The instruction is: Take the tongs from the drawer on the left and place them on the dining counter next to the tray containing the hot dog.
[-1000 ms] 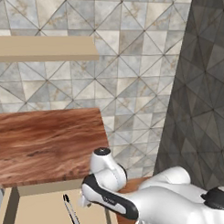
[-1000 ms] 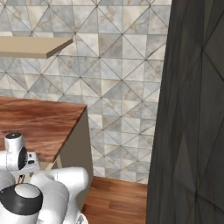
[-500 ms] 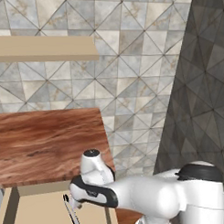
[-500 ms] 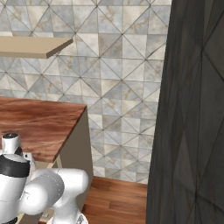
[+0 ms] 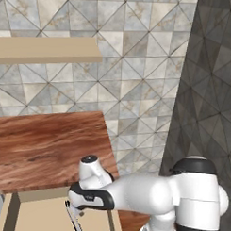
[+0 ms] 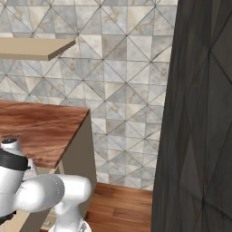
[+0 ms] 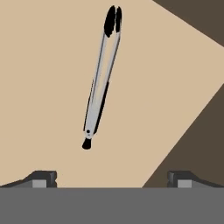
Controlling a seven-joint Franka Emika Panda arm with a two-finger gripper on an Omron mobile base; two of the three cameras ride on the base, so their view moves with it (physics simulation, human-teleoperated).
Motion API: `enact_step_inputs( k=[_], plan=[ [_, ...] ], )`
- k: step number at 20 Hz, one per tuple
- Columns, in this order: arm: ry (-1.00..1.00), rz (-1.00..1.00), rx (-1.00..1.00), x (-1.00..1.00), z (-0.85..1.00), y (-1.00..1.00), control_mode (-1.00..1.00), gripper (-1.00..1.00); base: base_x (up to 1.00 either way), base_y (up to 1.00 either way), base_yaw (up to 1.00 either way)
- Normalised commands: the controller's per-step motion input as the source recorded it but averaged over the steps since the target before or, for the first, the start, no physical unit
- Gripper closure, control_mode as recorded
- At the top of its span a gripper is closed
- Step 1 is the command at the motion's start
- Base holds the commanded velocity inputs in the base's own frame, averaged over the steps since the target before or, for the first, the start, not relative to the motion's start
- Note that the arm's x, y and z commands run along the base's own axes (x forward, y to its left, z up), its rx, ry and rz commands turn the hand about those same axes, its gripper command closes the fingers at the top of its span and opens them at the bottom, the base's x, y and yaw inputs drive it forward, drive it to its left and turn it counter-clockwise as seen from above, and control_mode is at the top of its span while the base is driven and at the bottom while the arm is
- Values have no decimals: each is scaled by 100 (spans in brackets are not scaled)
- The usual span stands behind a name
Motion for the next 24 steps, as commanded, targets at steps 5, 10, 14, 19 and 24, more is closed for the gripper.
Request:
enact_step_inputs(
  k=[5,10,14,19,24],
  plan=[
    [0,0,-3,0,-17,1,-100,-100,0,0,0],
    [0,0,-1,0,-16,3,-100,-100,0,0,0],
    [0,0,-2,0,-18,8,-100,-100,0,0,0],
    [0,0,0,0,-14,5,-100,-100,0,0,0],
    [-2,-3,0,0,-12,8,-100,-100,0,0,0]
  ],
)
